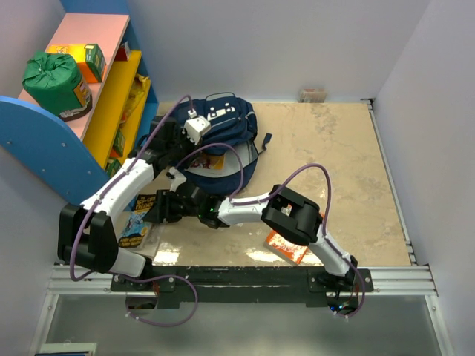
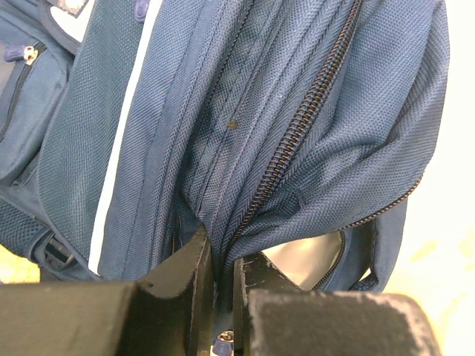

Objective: Pack the student bag
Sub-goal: Pick up the book from the center of the board.

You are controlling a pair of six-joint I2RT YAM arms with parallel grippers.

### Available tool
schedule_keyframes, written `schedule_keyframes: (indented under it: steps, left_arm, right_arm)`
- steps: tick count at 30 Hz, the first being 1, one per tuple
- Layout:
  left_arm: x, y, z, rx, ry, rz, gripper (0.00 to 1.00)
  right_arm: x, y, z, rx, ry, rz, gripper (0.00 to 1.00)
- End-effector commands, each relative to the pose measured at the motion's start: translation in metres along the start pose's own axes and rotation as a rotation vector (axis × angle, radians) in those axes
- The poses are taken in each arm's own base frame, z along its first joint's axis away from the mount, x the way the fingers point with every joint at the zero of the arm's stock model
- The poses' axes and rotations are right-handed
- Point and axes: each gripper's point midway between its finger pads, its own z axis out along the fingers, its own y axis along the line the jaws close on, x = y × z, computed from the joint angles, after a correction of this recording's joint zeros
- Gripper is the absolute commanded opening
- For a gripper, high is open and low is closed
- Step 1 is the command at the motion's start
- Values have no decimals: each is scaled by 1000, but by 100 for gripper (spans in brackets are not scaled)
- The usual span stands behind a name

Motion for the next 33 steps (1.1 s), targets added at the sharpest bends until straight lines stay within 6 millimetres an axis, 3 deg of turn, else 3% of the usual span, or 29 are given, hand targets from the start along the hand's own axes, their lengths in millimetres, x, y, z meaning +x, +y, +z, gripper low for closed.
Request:
schedule_keyframes:
  steps: [1,3,12,20,23,27,29,30,31,33]
  left_arm:
    - [-58,-4,-26,11,-193,112,0]
    - [-57,-4,-25,11,-191,110,0]
    - [-57,-5,-28,10,-191,112,0]
    - [-53,-5,-28,5,-182,111,0]
    - [-54,-5,-29,0,-184,109,0]
    - [-61,2,-29,-30,-195,107,0]
    - [-60,3,-25,-26,-189,95,0]
    - [-64,2,-25,-19,-195,97,0]
    - [-64,2,-24,-15,-195,93,0]
    - [-65,2,-22,-7,-201,86,0]
  right_arm:
    - [-61,-18,15,135,-201,44,57]
    - [-56,-30,20,210,-189,37,57]
    - [-54,-41,32,276,-155,11,48]
    - [-48,-34,23,239,-121,-5,9]
    - [-53,-15,13,192,-124,-40,0]
    - [-66,40,-26,55,-152,-156,0]
    - [-63,63,-60,10,-141,-184,0]
    - [-55,54,-72,21,-123,-202,0]
    - [-63,83,-97,-37,-140,-218,0]
    - [-56,89,-118,-63,-125,-237,0]
